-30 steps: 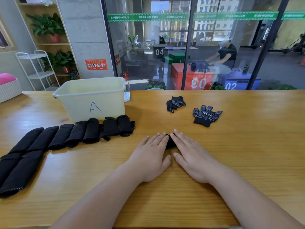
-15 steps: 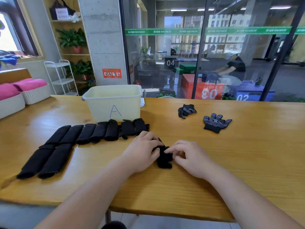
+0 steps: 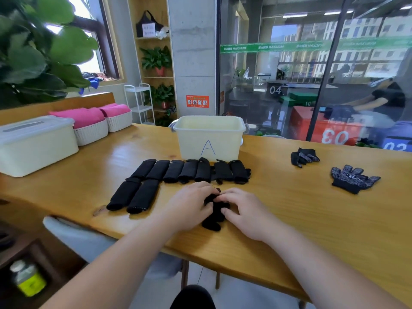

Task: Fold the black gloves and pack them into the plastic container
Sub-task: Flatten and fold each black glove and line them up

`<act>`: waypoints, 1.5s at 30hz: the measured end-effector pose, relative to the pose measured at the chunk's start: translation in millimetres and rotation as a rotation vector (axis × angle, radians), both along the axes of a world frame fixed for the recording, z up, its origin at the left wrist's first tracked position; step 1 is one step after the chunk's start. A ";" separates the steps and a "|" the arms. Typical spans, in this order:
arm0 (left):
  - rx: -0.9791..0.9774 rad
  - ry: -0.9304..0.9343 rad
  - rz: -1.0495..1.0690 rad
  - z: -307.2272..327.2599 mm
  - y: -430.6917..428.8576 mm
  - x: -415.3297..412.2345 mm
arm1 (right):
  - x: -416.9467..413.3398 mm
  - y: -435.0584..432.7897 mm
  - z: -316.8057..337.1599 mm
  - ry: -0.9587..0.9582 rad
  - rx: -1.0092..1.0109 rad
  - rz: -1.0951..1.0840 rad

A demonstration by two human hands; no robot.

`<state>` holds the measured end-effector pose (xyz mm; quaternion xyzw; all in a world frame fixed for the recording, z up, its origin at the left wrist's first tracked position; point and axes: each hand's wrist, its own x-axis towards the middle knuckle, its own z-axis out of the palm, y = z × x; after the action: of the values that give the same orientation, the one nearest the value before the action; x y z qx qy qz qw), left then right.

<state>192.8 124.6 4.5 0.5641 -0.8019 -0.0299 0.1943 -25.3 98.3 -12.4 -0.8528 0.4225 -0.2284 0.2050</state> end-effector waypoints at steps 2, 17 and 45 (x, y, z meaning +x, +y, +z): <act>-0.017 -0.004 0.058 -2.9 4.7 19.9 | 21.4 -0.3 -1.7 0.014 -0.014 0.011; -0.018 0.004 0.424 -16.7 25.8 111.4 | 137.1 -5.8 -8.7 0.184 -0.094 0.015; -0.044 -0.012 -0.081 6.6 -75.2 -137.4 | -119.3 -44.4 15.3 0.279 -0.011 -0.475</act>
<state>55.4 49.4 11.1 0.5268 -0.8258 -0.0167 0.2008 -144.5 53.9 2.9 -0.7542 0.6336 -0.1525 0.0809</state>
